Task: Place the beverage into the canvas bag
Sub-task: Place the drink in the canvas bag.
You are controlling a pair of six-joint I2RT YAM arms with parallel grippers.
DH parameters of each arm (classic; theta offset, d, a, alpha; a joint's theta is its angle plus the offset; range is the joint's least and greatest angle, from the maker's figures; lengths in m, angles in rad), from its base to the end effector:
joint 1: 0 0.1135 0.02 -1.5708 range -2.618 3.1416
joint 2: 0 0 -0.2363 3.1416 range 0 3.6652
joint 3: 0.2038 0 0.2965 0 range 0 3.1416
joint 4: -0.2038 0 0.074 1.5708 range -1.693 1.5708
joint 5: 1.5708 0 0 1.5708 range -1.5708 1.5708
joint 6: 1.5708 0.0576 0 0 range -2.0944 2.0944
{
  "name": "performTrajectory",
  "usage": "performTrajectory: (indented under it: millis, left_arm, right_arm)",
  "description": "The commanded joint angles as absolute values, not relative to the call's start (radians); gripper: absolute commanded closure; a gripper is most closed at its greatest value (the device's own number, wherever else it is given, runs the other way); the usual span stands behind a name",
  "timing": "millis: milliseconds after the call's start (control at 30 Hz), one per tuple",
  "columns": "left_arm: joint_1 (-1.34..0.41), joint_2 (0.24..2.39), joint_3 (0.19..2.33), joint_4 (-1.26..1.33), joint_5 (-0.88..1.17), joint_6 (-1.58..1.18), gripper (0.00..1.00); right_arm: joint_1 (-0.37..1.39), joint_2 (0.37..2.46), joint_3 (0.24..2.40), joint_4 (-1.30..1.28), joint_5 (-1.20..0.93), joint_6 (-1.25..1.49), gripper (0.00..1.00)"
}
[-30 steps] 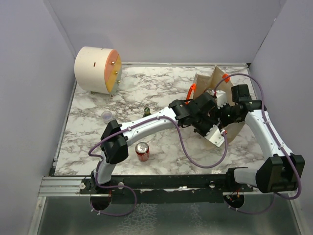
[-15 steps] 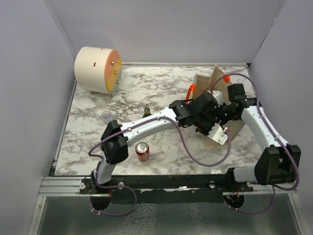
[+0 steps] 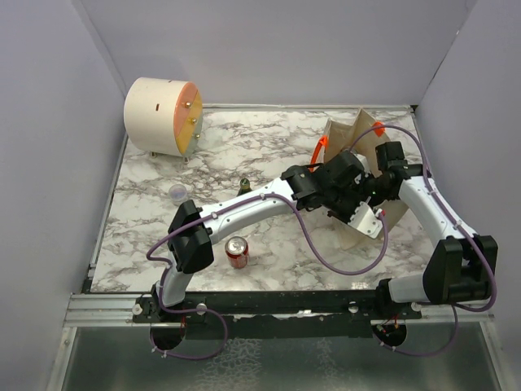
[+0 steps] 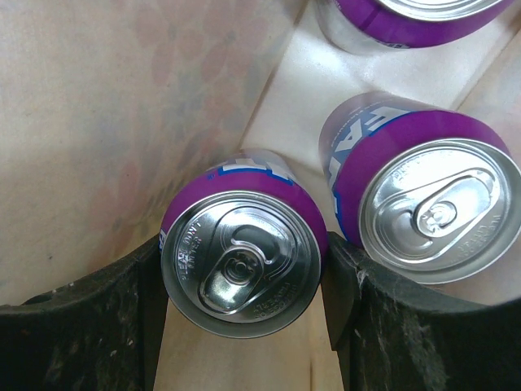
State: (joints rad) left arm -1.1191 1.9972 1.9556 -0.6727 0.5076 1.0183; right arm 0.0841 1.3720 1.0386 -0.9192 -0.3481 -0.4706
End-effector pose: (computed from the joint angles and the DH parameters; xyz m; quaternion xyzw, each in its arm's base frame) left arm 0.1949 -0.4659 0.2951 0.8221 0.3324 -0.2484 0.3900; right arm 0.3047 0.0454 0.1851 -0.2926 0.9278 0.1378 0.1860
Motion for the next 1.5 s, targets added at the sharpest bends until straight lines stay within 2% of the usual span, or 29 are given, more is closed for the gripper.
performTrajectory:
  millis: [0,567,933,1100,1467]
  left_arm:
    - [-1.135,1.937,2.012,-0.583,0.506,1.033,1.00]
    - [-1.141,1.935,2.037,-0.622,0.547,1.045,1.00]
    - [-1.140,1.922,1.938,-0.653,0.543,1.078,1.00]
    - [-1.141,1.921,1.920,-0.655,0.539,1.073,1.00]
    - [-1.140,1.917,1.907,-0.633,0.531,1.048,0.95]
  right_arm:
    - [0.095,1.378,1.013,-0.879,-0.374,-0.513,0.98]
    - [0.095,1.385,0.893,-0.787,-0.403,-0.623,0.98]
    - [0.094,1.394,0.870,-0.796,-0.402,-0.637,0.96]
    - [0.095,1.378,0.916,-0.834,-0.450,-0.633,0.89]
    - [0.095,1.328,0.938,-0.872,-0.491,-0.626,0.64]
